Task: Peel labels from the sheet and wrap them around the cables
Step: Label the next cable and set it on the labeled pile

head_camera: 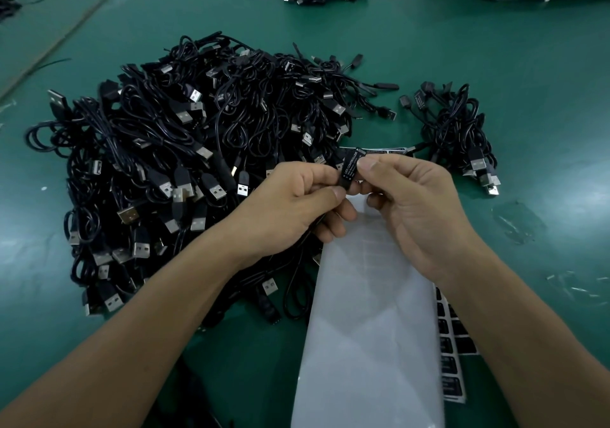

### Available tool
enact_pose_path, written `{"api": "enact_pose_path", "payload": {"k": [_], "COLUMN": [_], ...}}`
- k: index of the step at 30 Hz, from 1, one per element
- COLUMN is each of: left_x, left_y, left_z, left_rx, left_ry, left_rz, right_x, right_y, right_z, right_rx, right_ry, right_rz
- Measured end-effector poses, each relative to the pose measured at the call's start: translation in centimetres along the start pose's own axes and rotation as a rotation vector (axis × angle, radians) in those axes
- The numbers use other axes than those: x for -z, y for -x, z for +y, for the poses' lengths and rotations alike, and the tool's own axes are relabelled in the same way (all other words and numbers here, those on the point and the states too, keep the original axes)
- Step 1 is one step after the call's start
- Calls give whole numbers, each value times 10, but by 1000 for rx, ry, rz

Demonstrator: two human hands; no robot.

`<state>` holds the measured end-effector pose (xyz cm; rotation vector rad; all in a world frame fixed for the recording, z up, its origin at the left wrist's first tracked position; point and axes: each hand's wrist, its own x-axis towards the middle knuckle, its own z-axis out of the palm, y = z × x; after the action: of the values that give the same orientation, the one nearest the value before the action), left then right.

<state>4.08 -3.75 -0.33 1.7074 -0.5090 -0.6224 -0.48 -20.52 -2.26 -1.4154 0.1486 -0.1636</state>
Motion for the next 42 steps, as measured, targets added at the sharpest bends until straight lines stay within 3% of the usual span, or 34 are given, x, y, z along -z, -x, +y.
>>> {"api": "enact_pose_path", "payload": {"k": [42], "left_x": [0], "left_y": [-1], "left_z": [-2], "left_rx": [18], "left_ry": [40], "left_rz": [-32], "right_x": [-6], "right_y": [2], "right_z": [5], "right_rx": [234], "right_ry": [287], "right_rz": [114]}}
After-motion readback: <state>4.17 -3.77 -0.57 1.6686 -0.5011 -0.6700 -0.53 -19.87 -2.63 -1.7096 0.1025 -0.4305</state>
